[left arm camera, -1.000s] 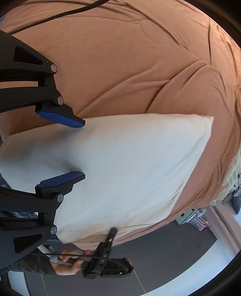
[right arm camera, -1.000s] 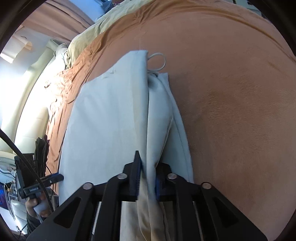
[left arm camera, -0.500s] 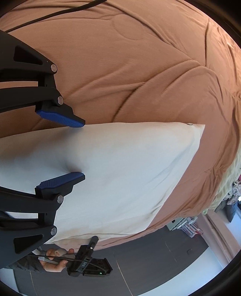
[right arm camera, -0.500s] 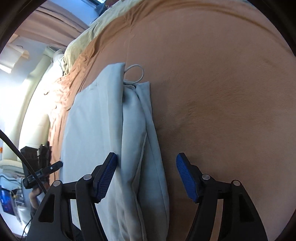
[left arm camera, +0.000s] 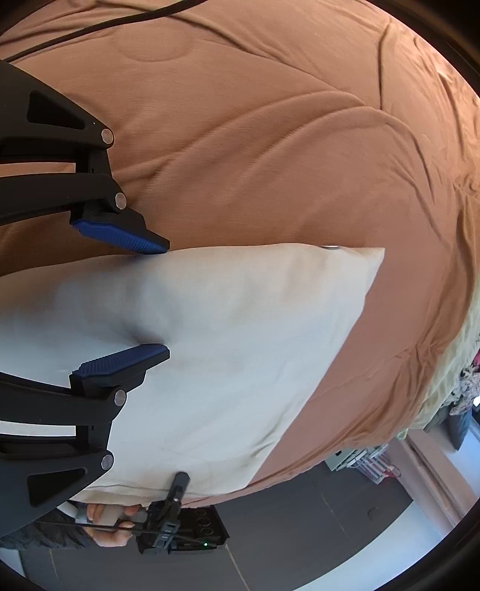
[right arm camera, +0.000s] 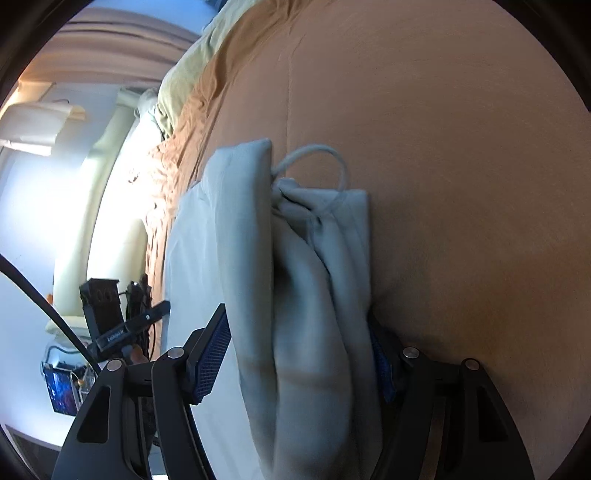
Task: Fold large clothes
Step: 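Grasp the folded jacket bundle near the drawstring with the right tool, then lift the jacket bundle with the right tool while the left tool grips its other end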
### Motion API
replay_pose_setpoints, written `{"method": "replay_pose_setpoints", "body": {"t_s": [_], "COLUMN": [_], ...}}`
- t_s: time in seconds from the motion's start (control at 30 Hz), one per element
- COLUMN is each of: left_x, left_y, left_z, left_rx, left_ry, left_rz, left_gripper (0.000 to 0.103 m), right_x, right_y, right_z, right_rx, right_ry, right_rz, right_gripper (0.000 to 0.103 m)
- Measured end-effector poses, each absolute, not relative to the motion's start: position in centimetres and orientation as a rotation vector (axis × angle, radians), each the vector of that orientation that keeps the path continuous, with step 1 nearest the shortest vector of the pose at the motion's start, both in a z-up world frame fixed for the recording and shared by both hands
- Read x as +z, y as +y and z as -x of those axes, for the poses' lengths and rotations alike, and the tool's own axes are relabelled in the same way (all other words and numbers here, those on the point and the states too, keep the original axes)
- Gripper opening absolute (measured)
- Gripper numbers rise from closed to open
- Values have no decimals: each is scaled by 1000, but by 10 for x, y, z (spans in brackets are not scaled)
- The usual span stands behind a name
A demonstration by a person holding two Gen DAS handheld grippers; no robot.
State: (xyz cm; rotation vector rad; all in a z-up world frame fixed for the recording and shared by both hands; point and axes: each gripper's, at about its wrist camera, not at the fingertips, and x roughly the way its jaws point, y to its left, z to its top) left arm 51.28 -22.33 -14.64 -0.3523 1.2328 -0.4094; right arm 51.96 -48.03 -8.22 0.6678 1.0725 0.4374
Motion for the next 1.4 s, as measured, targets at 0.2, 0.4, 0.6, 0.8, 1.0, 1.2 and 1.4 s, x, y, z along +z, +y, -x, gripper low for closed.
{"method": "replay_pose_setpoints", "body": {"t_s": [0.2,0.4,0.6,0.8,1.0,1.2,1.4], "left_x": [-145,-112,-59,-21,13,48,84], "left_y": [-227,-230,-231,-227,-222,-210,-187], "left_z": [-516,-495,-468,-441,-408,-377,-345], "left_rx": [-388,-389,-417,-443,-472,-484,-483], "left_ry": [1221,1135,1034,967,906,825,734], "left_rz": [354,294,278,286,287,294,299], "left_gripper": [23,9,8,8,7,7,7], "right_x": [-61,-27,10,37,52,61,82], "right_y": [-459,-423,-401,-376,-358,-362,-358], "right_z": [-521,-492,-442,-391,-337,-281,-221], "right_rx": [391,368,389,401,408,427,455], "right_ry": [1063,973,862,778,708,641,570], "right_rz": [-547,-480,-450,-414,-389,-361,-326], "right_gripper": [15,9,8,8,8,8,8]}}
